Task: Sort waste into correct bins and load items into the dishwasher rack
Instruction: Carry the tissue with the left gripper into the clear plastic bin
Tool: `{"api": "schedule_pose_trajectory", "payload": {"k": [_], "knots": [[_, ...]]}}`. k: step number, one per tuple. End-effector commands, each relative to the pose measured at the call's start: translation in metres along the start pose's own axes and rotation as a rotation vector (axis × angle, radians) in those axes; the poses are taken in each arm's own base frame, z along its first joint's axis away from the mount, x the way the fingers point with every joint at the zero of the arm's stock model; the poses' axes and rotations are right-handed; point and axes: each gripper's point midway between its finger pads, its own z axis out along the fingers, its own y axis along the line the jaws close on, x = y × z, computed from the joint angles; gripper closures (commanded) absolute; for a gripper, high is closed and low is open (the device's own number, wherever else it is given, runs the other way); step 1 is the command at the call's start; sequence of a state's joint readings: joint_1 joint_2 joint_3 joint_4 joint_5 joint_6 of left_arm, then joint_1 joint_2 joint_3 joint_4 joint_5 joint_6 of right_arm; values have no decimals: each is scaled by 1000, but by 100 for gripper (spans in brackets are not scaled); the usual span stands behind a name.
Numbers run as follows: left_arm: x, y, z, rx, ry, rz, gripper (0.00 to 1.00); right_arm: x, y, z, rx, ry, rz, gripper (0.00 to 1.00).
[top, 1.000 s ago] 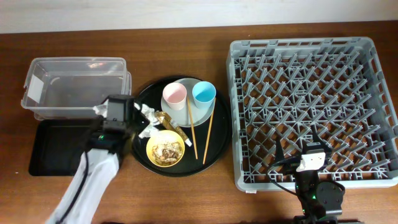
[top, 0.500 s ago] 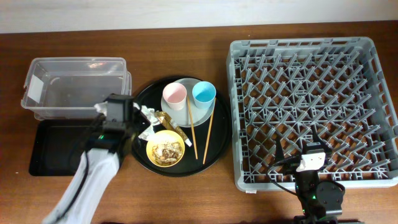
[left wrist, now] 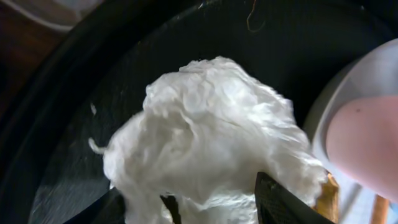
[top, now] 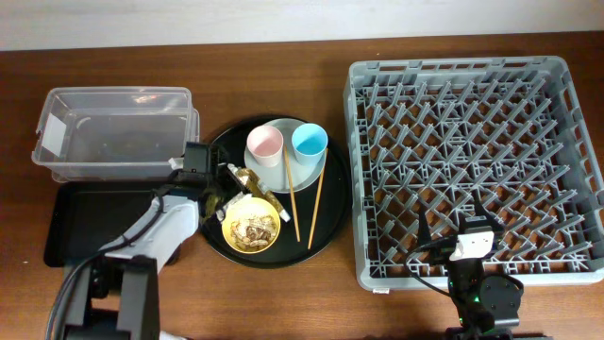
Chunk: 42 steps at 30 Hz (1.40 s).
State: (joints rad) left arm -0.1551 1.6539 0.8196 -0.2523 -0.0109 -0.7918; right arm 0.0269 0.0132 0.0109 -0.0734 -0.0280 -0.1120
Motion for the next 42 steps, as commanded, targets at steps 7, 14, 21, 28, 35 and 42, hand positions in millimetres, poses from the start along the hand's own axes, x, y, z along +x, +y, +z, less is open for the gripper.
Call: {"api": "schedule_pose_trajectory", "payload": {"k": [7, 14, 21, 28, 35, 42], "knots": [[12, 16, 21, -61, 41, 24, 73, 2, 3, 0, -15, 1, -4, 2], [10, 13, 14, -49, 34, 25, 100, 2, 3, 0, -15, 1, -4, 2], [-25, 10, -56, -49, -148, 24, 100, 2, 3, 0, -15, 1, -4, 2], [-37, 5, -89, -15, -228, 17, 100, 2, 3, 0, -15, 1, -4, 2], [-101, -44, -169, 102, -391, 97, 100, 2, 3, 0, -15, 1, -4, 2], [-178, -10, -201, 47, -550, 6, 100, 2, 3, 0, -15, 1, -4, 2]]}}
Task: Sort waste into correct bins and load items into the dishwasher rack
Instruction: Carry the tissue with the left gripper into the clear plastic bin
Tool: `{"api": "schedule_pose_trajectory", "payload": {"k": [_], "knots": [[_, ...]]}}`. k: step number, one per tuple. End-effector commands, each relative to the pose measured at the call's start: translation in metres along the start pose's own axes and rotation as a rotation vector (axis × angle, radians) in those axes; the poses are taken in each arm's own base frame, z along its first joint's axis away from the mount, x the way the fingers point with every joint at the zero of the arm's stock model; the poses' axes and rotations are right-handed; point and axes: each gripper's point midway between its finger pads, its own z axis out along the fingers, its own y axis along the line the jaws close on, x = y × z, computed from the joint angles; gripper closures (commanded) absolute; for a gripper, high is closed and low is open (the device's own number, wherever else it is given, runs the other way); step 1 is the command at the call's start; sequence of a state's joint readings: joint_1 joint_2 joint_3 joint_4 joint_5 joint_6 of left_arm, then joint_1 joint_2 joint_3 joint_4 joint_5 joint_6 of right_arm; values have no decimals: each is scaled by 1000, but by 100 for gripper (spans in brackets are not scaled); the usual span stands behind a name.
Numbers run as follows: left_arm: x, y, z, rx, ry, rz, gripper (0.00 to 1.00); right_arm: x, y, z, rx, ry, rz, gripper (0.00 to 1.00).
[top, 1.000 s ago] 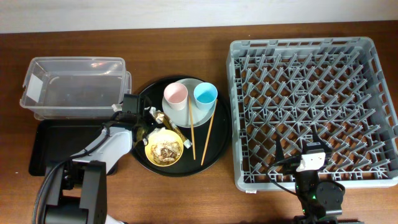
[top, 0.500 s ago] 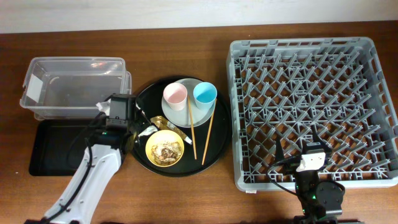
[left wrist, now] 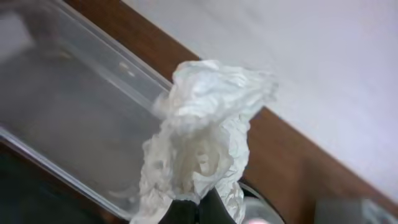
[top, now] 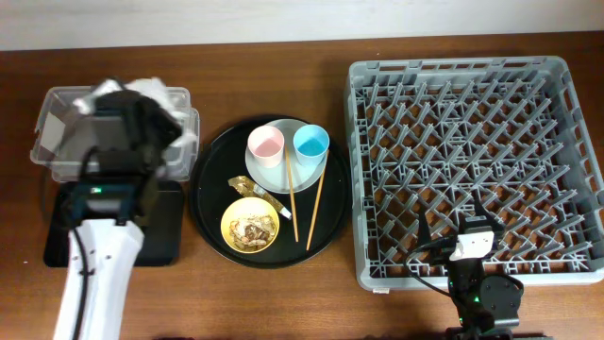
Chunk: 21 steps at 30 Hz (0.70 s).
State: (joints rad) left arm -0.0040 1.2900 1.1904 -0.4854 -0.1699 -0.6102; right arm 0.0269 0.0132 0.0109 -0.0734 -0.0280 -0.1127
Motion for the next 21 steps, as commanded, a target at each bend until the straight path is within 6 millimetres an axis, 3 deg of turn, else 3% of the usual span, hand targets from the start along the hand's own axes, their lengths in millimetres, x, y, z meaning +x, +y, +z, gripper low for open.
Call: {"api": "schedule_pose_trajectory", "payload": {"k": [1, 5, 7, 8, 9, 12, 16, 18, 19, 21], "knots": [[-10, 37, 27, -75, 17, 12, 100, 2, 3, 0, -15, 1, -3, 2], [11, 71, 94, -92, 123, -20, 100, 2, 3, 0, -15, 1, -3, 2], [24, 85, 118, -102, 171, -22, 99, 2, 3, 0, -15, 1, -3, 2], [29, 89, 126, -93, 190, -12, 94, 2, 3, 0, -15, 1, -3, 2], [33, 93, 132, -94, 203, -8, 78, 2, 3, 0, -15, 1, -3, 2], [27, 93, 134, -83, 188, 50, 13, 2, 3, 0, -15, 1, -3, 2], [8, 75, 116, -47, 195, 55, 2, 2, 3, 0, -15, 1, -3, 1], [10, 52, 90, 41, 269, 15, 11, 2, 3, 0, -15, 1, -3, 2], [17, 39, 75, 102, 323, 2, 42, 2, 3, 0, -15, 1, -3, 2], [43, 13, 39, 207, 458, -13, 78, 2, 3, 0, -15, 1, -3, 2]]}}
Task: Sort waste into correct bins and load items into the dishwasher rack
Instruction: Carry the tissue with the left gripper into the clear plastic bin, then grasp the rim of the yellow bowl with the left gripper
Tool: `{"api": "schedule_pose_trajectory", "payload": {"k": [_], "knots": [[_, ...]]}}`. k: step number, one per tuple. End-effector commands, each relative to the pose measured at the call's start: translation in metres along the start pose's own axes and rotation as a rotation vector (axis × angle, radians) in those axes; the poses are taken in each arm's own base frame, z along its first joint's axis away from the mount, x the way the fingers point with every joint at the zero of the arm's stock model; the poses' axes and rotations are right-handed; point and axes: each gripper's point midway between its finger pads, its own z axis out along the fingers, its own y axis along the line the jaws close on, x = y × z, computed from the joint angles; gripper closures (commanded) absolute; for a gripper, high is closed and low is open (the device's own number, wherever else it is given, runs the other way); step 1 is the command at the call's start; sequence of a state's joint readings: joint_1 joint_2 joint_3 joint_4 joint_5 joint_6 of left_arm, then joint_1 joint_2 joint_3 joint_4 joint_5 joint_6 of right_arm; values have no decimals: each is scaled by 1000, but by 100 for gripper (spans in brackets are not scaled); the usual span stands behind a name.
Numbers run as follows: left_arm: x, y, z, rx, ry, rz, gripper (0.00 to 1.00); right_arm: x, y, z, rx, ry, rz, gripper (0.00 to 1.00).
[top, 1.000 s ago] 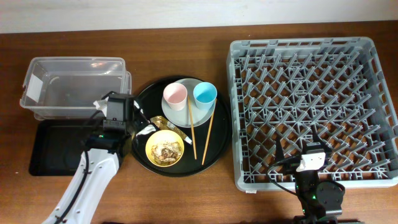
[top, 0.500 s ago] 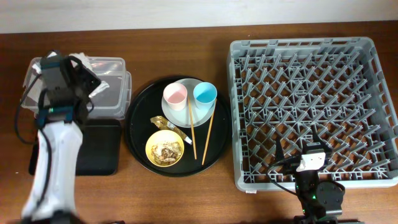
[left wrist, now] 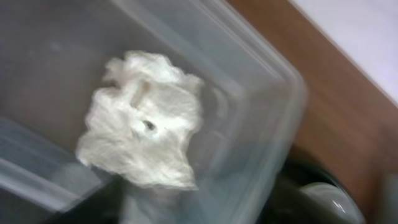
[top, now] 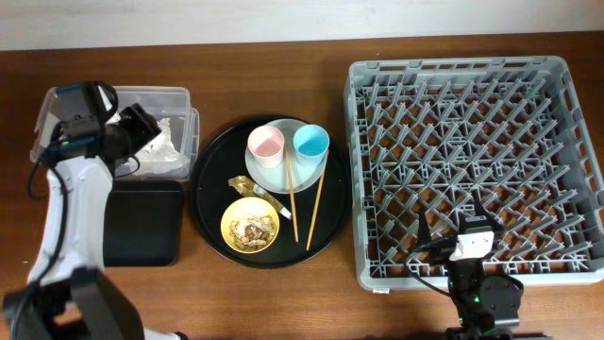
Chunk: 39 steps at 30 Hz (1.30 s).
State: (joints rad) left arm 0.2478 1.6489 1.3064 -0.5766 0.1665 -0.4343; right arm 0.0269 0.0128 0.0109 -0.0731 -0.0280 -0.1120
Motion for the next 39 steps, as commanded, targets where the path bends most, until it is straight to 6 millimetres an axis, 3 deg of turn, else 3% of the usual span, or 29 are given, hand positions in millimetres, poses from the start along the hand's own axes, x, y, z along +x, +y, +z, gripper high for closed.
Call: {"api": "schedule_pose_trajectory", "payload": {"k": [1, 2, 3, 4, 6, 9, 12, 16, 20, 26, 39], "knots": [[51, -62, -66, 236, 187, 38, 91, 2, 3, 0, -15, 2, -4, 2], [70, -64, -71, 225, 247, 63, 99, 2, 3, 0, -15, 2, -4, 2], [89, -68, -77, 218, 305, 102, 100, 2, 3, 0, -15, 2, -4, 2], [117, -75, -82, 217, 388, 185, 100, 2, 3, 0, -15, 2, -4, 2], [155, -81, -85, 185, 483, 290, 100, 2, 3, 0, -15, 2, -4, 2], [201, -88, -85, 129, 557, 434, 93, 2, 3, 0, -15, 2, -4, 1], [232, -94, -75, 35, 518, 546, 82, 2, 3, 0, -15, 2, -4, 2], [261, -114, -68, 46, 444, 710, 77, 2, 3, 0, -15, 2, -4, 2], [283, -124, -63, 75, 415, 756, 72, 2, 3, 0, -15, 2, -4, 2], [296, -111, -47, 47, 395, 741, 72, 2, 3, 0, -15, 2, -4, 2], [307, -91, -18, 39, 331, 726, 74, 2, 3, 0, -15, 2, -4, 2]]}}
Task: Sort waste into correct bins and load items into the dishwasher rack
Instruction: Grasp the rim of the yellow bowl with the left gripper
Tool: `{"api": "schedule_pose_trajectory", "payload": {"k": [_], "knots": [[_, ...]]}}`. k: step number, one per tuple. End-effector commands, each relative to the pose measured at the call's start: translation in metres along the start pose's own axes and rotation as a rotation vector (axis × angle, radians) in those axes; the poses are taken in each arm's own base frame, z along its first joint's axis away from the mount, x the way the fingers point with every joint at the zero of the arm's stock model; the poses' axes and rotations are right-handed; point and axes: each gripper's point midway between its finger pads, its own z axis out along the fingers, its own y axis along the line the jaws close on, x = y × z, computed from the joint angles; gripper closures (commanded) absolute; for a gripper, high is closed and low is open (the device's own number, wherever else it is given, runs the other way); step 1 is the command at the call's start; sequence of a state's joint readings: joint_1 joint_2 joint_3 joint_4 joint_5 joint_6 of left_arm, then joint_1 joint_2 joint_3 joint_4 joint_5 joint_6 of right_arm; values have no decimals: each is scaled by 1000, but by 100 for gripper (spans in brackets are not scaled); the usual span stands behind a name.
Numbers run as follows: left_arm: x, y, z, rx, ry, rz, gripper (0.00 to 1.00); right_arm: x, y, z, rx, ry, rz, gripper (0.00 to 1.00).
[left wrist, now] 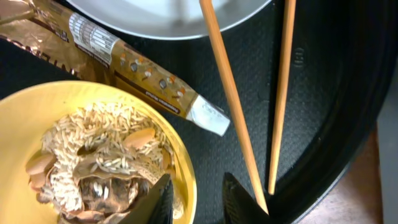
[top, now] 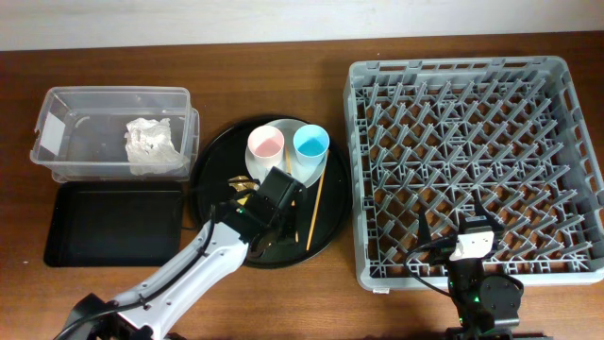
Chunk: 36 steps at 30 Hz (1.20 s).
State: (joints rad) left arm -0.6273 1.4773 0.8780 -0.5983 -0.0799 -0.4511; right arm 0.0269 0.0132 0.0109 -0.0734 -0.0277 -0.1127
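My left gripper [left wrist: 198, 200] hangs open low over the black round tray [top: 332, 222], its fingers either side of the right rim of the yellow bowl [left wrist: 93, 155] of rice and scraps. A gold wrapper [left wrist: 124, 68] lies just beyond the bowl. Two chopsticks [left wrist: 233, 106] lie to the right. A pink cup [top: 265, 144] and a blue cup [top: 310, 142] stand on the grey plate [top: 283, 168]. The white tissue [top: 151, 146] lies in the clear bin [top: 57, 132]. The right gripper [top: 455, 225] rests open at the front of the grey dishwasher rack [top: 472, 113].
A black rectangular tray [top: 113, 225] lies in front of the clear bin, left of the round tray. My left arm crosses the round tray's front left and hides most of the bowl from above. The rack fills the right half of the table.
My left arm has moved from the clear bin to the round tray and now stands open over the yellow bowl's rim. The tissue stays in the bin. The right arm has not moved.
My left gripper was at the crumpled white tissue on the round tray. Then it held the tissue above the clear bin. Then the tissue lay in the bin with the gripper over it. Now the gripper is back at the tray, by the yellow bowl.
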Motion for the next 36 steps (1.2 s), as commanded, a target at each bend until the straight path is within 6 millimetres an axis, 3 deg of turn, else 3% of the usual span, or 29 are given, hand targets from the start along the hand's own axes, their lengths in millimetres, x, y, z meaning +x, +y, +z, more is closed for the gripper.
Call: {"api": "schedule_pose_trajectory", "payload": {"k": [1, 6, 8, 9, 14, 16, 20, 27, 31, 36], "knots": [[2, 3, 5, -15, -17, -8, 74, 2, 3, 0, -15, 1, -3, 2], [3, 2, 20, -25, 3, -6, 75, 2, 3, 0, -15, 1, -3, 2], [9, 4, 30, -39, 32, -3, 86, 2, 3, 0, -15, 1, -3, 2], [9, 4, 32, -41, 35, -3, 87, 2, 3, 0, -15, 1, -3, 2], [1, 8, 29, -68, 3, -4, 87, 2, 3, 0, -15, 1, -3, 2], [-3, 12, 27, -94, -13, -3, 93, 2, 3, 0, -15, 1, -3, 2], [-8, 18, 12, -120, -47, 1, 99, 2, 3, 0, -15, 1, -3, 2], [-10, 19, -18, -97, -86, -5, 99, 2, 3, 0, -15, 1, -3, 1], [-9, 31, -32, -106, -84, -34, 100, 2, 3, 0, -15, 1, -3, 2], [-33, 51, -62, -2, -92, -102, 100, 2, 3, 0, -15, 1, -3, 2]]}}
